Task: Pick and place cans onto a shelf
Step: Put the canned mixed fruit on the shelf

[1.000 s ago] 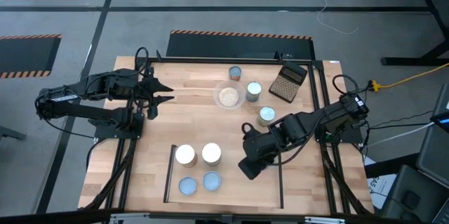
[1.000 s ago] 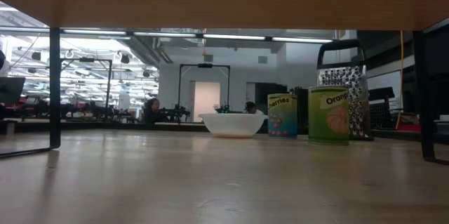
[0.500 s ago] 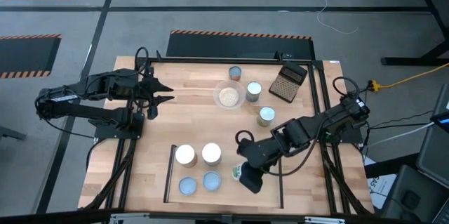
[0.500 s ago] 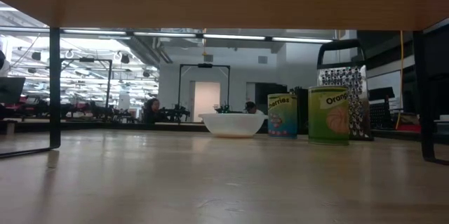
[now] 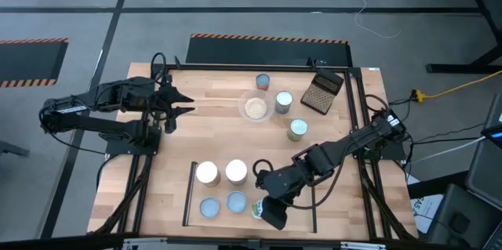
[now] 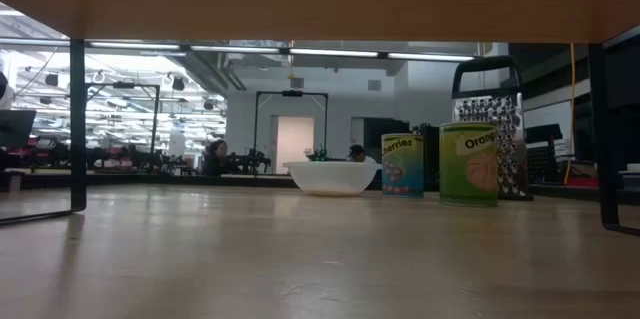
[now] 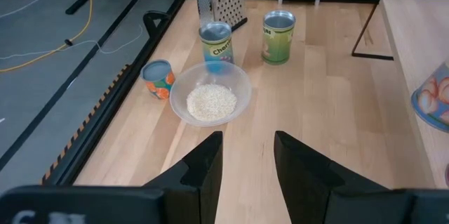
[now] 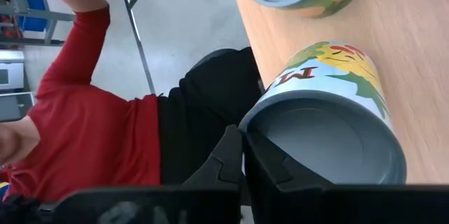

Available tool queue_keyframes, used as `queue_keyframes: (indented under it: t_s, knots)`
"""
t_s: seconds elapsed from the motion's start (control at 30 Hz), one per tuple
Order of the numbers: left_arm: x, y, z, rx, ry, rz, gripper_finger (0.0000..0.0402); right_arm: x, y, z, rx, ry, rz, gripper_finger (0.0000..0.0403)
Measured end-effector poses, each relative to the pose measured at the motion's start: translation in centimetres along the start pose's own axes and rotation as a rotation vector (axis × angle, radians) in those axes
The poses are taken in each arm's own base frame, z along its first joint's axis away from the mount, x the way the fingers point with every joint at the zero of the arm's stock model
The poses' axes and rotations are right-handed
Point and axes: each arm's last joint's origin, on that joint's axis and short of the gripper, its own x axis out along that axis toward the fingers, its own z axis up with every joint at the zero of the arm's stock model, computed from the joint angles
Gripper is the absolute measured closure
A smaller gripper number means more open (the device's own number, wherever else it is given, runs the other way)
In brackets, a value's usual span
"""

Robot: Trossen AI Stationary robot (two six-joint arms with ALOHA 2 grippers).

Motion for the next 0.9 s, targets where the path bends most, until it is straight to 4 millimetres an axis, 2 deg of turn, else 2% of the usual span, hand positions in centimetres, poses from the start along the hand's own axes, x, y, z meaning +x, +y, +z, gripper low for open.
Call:
queue_keyframes:
  t_s: [0.9]
  knots:
    - [0.0,0.0,0.0,0.0,0.0,0.0,0.028,-0.05,-0.4,-0.22,0.038,0.029,-0.037,0.0388]
